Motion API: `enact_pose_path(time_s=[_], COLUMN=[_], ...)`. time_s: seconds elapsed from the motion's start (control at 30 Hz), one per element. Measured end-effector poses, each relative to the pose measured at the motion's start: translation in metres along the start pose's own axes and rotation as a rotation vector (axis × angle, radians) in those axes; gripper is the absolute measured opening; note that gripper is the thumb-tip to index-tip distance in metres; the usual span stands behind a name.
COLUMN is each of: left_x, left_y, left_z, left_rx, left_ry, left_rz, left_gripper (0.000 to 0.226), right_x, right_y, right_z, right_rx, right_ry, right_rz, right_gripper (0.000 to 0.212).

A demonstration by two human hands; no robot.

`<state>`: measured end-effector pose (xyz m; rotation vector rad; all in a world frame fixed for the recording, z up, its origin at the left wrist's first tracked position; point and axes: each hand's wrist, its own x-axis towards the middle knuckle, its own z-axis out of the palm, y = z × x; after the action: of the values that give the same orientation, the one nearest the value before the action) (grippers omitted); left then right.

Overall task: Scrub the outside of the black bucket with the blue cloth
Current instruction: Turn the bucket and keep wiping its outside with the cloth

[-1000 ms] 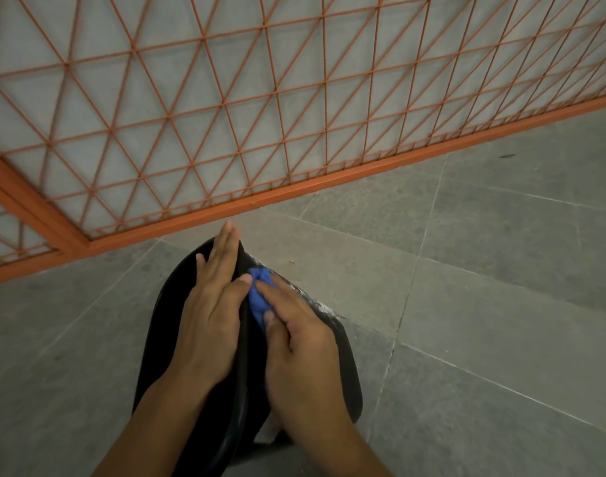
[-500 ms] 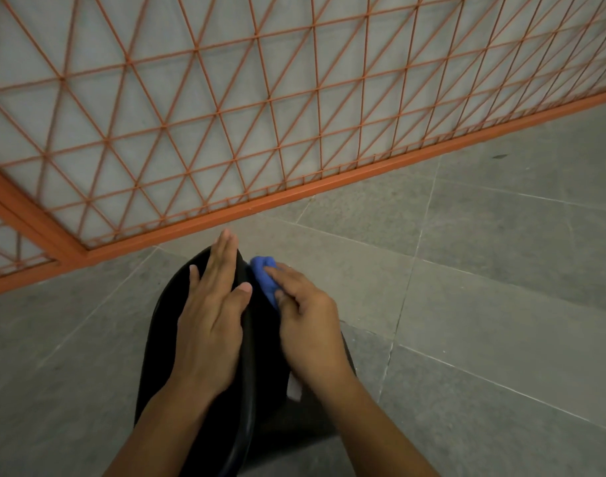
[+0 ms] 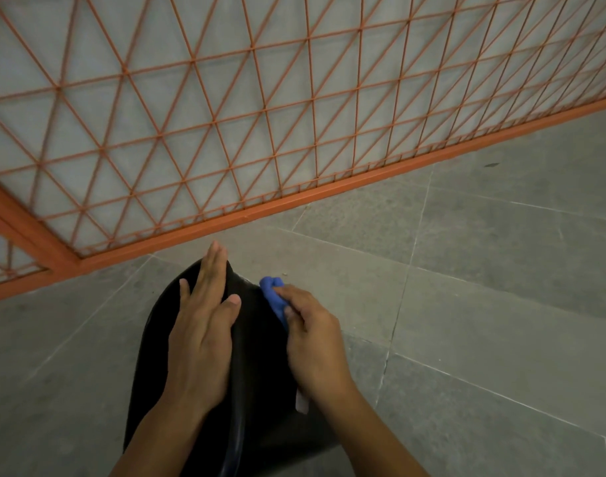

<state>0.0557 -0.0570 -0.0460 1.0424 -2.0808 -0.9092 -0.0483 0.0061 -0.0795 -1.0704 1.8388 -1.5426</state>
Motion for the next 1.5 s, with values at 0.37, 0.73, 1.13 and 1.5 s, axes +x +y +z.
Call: enact_pose_path(time_s=[0.37,0.73,1.13,1.5], left_x=[0.001,-0.001,0.000,0.001], left_y=[-0.007,-0.003,-0.004,0.002], left_z=[-0.006,-0.006,-0.009,-0.007], left_rx=[-0.007,0.031,0.019,0.060], left_ry=[-0.014,0.030,0.042,0.051], left_rz=[-0.006,-0.026,-0.032,-0.022], left_gripper=[0.058,0.059,0.061,0.060], right_x=[-0.003,-0.004,0.000,-0.027], right_y=[0.011,0.019,0.036,0.028], right_z=[0.001,0.001,0.002,-0.010], right_rx=[0.044,0.052,-0.025,-0.008], right_ry=[0.030,0.014,0.019,0.111], right_rz=[0.008,0.020,0.073,0.290], right_gripper=[0.035,0.030,0.027,0.031])
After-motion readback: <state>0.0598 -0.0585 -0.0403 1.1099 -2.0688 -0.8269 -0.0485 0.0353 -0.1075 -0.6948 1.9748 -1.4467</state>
